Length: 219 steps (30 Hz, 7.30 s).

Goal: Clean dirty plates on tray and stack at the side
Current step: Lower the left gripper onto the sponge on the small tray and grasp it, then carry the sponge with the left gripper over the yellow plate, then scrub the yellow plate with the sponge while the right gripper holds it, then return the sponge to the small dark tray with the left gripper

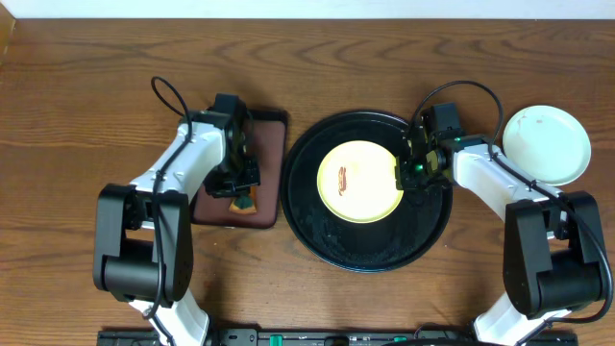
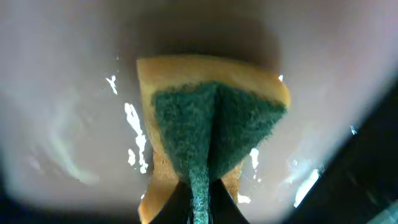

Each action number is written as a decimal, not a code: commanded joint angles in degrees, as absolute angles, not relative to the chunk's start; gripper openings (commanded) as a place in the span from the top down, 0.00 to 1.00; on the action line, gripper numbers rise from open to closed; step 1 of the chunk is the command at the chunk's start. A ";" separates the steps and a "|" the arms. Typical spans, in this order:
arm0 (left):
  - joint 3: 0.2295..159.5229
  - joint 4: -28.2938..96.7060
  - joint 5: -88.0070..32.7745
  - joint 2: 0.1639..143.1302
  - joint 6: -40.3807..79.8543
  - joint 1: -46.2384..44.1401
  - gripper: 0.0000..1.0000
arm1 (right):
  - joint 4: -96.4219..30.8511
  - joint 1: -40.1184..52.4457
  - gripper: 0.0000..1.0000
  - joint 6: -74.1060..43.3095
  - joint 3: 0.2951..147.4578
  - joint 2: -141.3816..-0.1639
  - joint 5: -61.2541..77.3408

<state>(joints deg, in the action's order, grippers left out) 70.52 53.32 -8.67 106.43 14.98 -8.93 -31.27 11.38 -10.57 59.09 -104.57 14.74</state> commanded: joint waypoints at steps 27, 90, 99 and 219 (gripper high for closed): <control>90.13 42.74 -22.00 116.77 39.62 -34.89 0.93 | -31.99 12.97 0.99 -16.05 58.15 -105.67 3.49; 93.23 32.45 -17.28 130.10 33.06 -36.01 0.93 | -33.63 13.61 0.99 -13.63 58.17 -105.67 3.25; 93.51 40.38 -1.89 130.08 26.35 -29.26 0.93 | -33.67 13.61 0.99 -13.67 58.15 -105.67 3.25; 93.82 65.56 2.04 102.78 23.38 -16.10 0.93 | -31.31 13.98 0.99 -9.02 58.17 -105.65 10.17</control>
